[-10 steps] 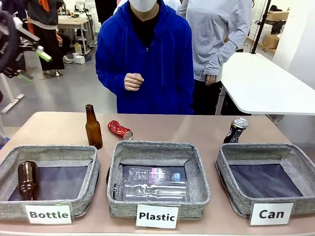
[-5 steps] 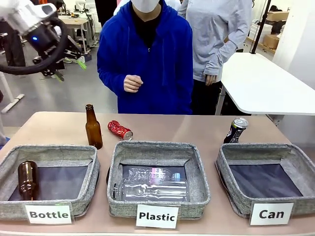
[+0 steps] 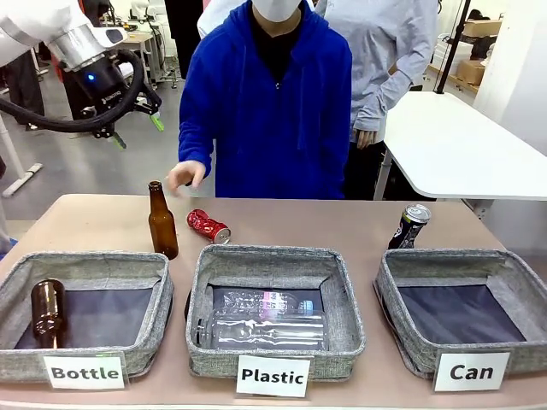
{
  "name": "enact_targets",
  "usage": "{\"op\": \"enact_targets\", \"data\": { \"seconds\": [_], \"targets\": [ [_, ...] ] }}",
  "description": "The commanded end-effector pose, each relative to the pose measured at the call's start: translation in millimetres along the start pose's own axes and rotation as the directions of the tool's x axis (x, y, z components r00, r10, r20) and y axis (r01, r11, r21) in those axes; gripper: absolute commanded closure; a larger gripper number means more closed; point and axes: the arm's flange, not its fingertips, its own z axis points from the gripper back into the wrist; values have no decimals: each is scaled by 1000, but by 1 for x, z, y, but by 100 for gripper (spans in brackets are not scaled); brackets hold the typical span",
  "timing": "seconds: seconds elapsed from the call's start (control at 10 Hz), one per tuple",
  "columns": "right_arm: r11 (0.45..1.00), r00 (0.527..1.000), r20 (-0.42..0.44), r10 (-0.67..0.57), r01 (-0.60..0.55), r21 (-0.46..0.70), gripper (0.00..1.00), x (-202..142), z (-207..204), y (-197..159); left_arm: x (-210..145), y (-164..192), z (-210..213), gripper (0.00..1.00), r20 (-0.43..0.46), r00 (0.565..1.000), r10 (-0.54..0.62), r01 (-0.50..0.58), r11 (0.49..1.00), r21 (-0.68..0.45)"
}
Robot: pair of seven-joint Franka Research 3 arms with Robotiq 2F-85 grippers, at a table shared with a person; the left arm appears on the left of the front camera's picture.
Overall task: Sort the can waste into the basket.
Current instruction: Pick up the can waste from the table and place it in the right Fabric basket.
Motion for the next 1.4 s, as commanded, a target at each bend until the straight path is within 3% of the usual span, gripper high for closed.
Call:
{"op": "enact_targets", "data": {
  "seconds": [0.0,0.1,0.2,0.4,0.8,1.0,1.3],
  "targets": [
    [999,1000,17,25,-26,19,0,2,-1,1,-21,49,71,0,9,1000,-19,20,986,-164],
    [999,1000,17,25,-26,19,0,2,-1,1,-47,93,107,0,9,998,-63,63,957,-285],
    [999,1000,17,25,-26,19,0,2,-1,1,-74,141,134,0,70,997,-21,45,931,-361],
    [999,1000,17,25,-26,19,0,2,-1,1,-137,233,152,0,139,988,-67,131,835,-535],
    [999,1000,17,25,-26,19,0,2,-1,1,-202,381,83,0,187,982,23,137,591,-795],
    [999,1000,17,25,-26,19,0,2,-1,1,-220,421,48,0,190,980,50,137,522,-842],
    [999,1000,17,25,-26,19,0,2,-1,1,-215,430,26,0,163,986,40,122,501,-857]
  ]
}}
